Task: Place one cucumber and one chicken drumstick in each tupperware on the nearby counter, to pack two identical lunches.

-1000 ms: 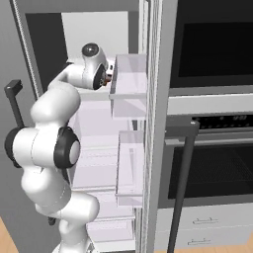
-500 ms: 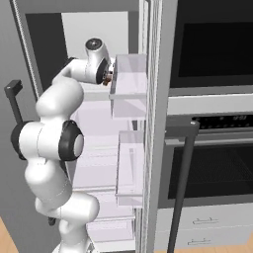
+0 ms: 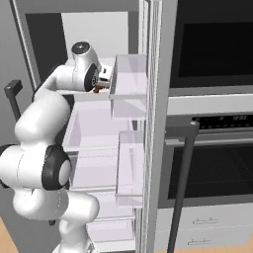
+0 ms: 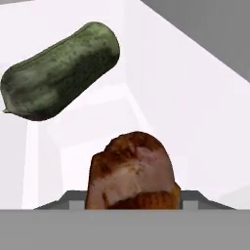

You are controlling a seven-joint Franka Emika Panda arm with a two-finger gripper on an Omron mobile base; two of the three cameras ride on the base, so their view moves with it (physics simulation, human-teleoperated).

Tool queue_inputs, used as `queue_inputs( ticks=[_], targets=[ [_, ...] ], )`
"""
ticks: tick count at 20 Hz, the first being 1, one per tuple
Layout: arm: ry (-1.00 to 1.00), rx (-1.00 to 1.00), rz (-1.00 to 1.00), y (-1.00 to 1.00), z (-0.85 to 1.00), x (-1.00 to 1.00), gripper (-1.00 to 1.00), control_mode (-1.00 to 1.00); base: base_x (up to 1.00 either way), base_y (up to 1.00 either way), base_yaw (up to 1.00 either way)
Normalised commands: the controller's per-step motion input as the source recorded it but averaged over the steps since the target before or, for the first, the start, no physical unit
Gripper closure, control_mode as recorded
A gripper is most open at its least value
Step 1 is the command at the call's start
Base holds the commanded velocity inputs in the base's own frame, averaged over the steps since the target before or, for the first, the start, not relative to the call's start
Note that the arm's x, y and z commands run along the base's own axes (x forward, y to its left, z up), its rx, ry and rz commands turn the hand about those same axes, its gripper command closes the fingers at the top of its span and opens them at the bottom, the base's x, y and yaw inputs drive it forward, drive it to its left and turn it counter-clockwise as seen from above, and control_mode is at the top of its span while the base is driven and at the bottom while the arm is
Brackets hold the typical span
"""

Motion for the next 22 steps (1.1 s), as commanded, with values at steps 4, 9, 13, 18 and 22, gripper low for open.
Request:
queue_inputs(
  ticks=[4,9,13,18,22],
  targets=[
    [-0.05,0.00,-0.01,0.00,-0.17,-1.00,1.00,-1.00,0.00,0.00,0.00],
    [0.00,0.00,0.00,-0.01,-0.29,-1.00,1.00,-1.00,0.00,0.00,0.00],
    [0.00,0.00,-0.03,-0.04,-0.38,-1.00,1.00,-1.00,0.00,0.00,0.00],
    [0.00,0.00,-0.01,-0.10,-0.33,-1.00,1.00,-1.00,0.00,0.00,0.00],
    [0.00,0.00,-0.02,-0.04,-0.41,-1.00,1.00,-1.00,0.00,0.00,0.00]
  ],
)
